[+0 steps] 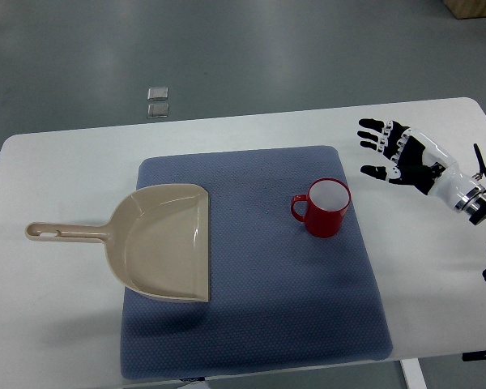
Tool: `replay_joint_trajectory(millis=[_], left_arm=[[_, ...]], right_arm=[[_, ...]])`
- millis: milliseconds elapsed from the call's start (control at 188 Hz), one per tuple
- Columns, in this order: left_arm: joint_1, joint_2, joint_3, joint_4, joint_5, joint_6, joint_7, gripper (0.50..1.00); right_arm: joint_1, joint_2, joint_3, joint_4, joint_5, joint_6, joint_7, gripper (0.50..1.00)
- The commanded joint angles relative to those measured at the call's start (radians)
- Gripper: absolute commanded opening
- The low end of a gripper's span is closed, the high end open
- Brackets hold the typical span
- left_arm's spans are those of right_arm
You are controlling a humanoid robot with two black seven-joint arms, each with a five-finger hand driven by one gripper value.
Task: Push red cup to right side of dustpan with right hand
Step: 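Lower the right hand and reach toward the red mug, then place the right hand's fingers against the red mug's side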
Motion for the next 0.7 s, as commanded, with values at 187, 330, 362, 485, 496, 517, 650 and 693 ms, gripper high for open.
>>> replay_joint_trajectory(millis=[187,330,362,485,496,517,650,693], left_arm=[[0.0,0.0,0.0,0.0,0.0,0.0,0.0,1.0],[0.0,0.0,0.0,0.0,0.0,0.0,0.0,1.0],[0.0,0.0,0.0,0.0,0.0,0.0,0.0,1.0],[0.0,0.0,0.0,0.0,0.0,0.0,0.0,1.0],[0.0,0.0,0.0,0.0,0.0,0.0,0.0,1.0],[0.0,0.0,0.0,0.0,0.0,0.0,0.0,1.0],[0.0,0.0,0.0,0.0,0.0,0.0,0.0,1.0],[0.0,0.0,0.0,0.0,0.0,0.0,0.0,1.0]], right_arm=[[-0.048,0.053,0.004,-0.001,-0.002,-0.018,0.0,0.928],[-0.05,0.05,0.003,0.0,-0.003,-0.01,0.0,0.928],[-0.05,0.05,0.003,0.0,-0.009,-0.006,0.0,0.928],[-0.051,0.053,0.003,0.0,-0.098,-0.007,0.0,0.928],[-0.051,0.053,0.003,0.0,-0.106,-0.007,0.0,0.928],[-0.051,0.053,0.003,0.0,-0.118,-0.01,0.0,0.928],[-0.048,0.048,0.004,0.0,-0.154,-0.013,0.0,0.928],[-0.045,0.046,0.004,0.0,-0.155,-0.013,0.0,0.928]])
